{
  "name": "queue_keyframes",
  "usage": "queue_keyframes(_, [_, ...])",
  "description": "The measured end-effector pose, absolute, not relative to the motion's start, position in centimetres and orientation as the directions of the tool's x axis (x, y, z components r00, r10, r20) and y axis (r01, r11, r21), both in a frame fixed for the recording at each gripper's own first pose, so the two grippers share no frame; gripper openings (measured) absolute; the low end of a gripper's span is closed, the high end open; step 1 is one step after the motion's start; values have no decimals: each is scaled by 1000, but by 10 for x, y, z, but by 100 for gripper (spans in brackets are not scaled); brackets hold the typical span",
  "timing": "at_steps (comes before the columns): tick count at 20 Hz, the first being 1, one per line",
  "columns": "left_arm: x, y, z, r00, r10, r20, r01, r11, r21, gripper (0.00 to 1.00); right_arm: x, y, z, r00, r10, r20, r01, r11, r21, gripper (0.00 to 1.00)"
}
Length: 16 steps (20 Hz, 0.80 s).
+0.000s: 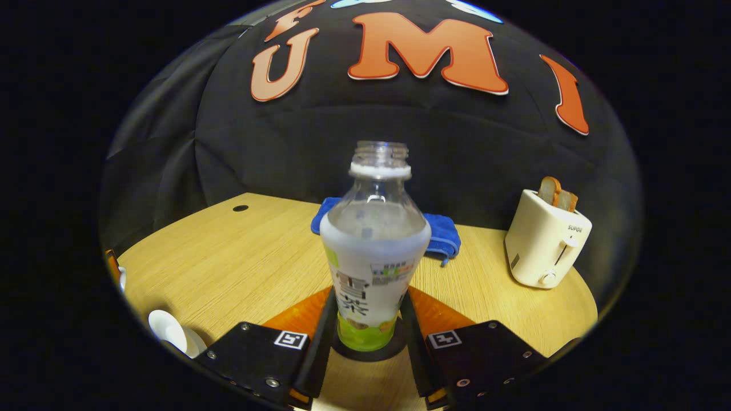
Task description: Open the teacup lid with one hand, grasp the water bottle and pour water into the teacup with the other hand; after pouring, place the water bottle on the coaster and then close the teacup lid.
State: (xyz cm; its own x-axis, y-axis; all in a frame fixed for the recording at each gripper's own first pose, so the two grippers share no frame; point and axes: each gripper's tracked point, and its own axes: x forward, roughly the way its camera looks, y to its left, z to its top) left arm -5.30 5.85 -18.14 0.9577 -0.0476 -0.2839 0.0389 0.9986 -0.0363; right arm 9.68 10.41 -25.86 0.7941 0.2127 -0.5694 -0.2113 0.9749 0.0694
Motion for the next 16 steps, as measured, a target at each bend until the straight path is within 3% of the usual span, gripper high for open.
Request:
queue_keyframes(4, [-51, 54, -179, 958, -54, -281, 45, 998, -37, 33, 99, 105, -258, 802, 217, -556, -232, 972, 45, 60])
queue_keyframes(7, [-48, 44, -176, 959, -77, -273, 67, 997, -47, 31, 99, 110, -258, 805, 235, -545, -270, 963, 16, 73])
queue_keyframes(8, [-47, 40, -176, 958, -87, -272, 76, 996, -51, 31, 96, 111, -254, 807, 244, -538, -284, 959, 10, 84])
queue_keyframes(11, [-43, 21, -177, 953, -132, -274, 114, 990, -81, 31, 88, 108, -244, 813, 252, -524, -298, 955, -3, 97])
queue_keyframes(16, [-40, -6, -187, 942, -182, -283, 162, 982, -94, 31, 71, 100, -224, 835, 267, -481, -295, 955, 18, 99])
